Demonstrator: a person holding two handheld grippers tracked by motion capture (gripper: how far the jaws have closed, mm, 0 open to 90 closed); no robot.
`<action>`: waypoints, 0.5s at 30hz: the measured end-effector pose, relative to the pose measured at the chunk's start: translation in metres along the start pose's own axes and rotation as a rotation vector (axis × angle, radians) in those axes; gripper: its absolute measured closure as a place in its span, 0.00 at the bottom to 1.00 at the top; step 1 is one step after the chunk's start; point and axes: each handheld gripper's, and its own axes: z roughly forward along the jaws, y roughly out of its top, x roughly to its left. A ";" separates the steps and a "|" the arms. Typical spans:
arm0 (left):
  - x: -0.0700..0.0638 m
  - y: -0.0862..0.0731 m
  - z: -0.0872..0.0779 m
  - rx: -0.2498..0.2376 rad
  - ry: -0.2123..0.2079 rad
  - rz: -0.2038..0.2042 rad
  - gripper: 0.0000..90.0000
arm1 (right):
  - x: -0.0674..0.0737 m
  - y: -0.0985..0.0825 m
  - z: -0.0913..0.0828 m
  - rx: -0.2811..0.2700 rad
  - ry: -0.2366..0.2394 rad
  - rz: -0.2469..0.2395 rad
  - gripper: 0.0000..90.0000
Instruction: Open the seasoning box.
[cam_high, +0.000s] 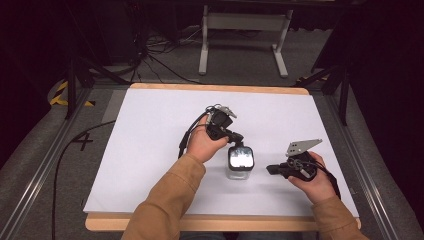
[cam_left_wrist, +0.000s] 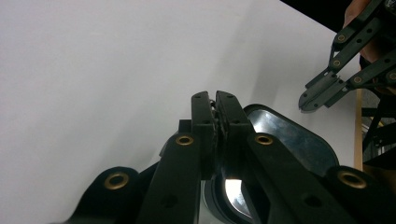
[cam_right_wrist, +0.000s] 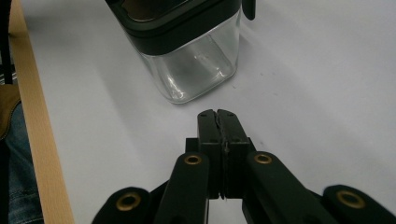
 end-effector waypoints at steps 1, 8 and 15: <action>0.000 0.000 0.000 -0.003 -0.003 -0.007 0.96 | 0.000 0.000 0.000 0.000 0.000 0.000 1.00; 0.002 0.000 0.000 0.001 -0.012 -0.030 0.96 | 0.000 0.000 -0.001 -0.003 0.000 -0.001 1.00; 0.003 0.000 0.001 -0.007 -0.009 -0.062 0.96 | 0.003 0.002 -0.001 -0.007 0.000 -0.011 1.00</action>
